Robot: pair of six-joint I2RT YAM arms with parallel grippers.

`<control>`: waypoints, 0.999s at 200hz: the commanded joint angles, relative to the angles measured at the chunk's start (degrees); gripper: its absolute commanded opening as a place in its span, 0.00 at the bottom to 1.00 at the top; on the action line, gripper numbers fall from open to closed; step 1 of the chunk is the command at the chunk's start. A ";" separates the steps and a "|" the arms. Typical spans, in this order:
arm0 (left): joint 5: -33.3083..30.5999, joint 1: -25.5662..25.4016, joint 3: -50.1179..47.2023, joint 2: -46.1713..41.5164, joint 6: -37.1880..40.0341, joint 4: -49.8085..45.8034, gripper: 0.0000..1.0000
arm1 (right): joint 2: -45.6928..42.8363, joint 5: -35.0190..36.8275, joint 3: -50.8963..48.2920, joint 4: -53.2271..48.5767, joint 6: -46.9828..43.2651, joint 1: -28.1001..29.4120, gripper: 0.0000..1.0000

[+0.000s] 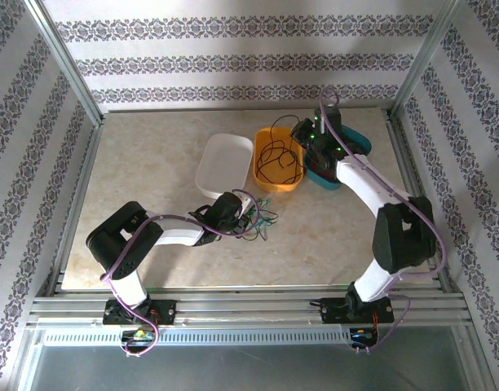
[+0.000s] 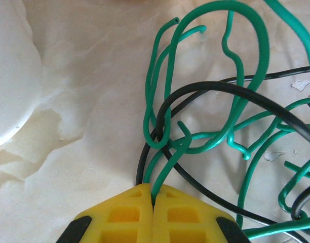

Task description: Untangle the cables

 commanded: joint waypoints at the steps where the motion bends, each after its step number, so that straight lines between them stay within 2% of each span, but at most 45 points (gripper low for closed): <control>1: -0.81 0.60 -0.37 -1.15 -0.31 -3.32 0.00 | 3.43 -3.23 1.60 6.05 6.00 0.68 0.00; 47: -0.77 0.60 0.00 -0.81 -0.31 -3.77 0.00 | 12.14 -7.46 0.06 16.03 14.07 0.99 0.00; 103: -0.78 0.60 0.38 -0.71 -0.48 -4.43 0.00 | 19.78 -8.07 3.22 19.66 20.24 2.63 0.00; 131: -0.68 0.60 0.80 -0.45 -0.40 -4.87 0.00 | 20.98 -6.96 3.76 19.74 20.23 3.08 0.00; 188: -0.25 0.59 1.29 -0.54 -0.05 -5.35 0.00 | 19.44 -1.28 4.06 16.25 14.51 2.40 0.00; 200: -0.09 0.60 1.49 -0.57 -0.05 -5.44 0.00 | 19.44 -1.24 4.78 15.23 14.03 2.03 0.05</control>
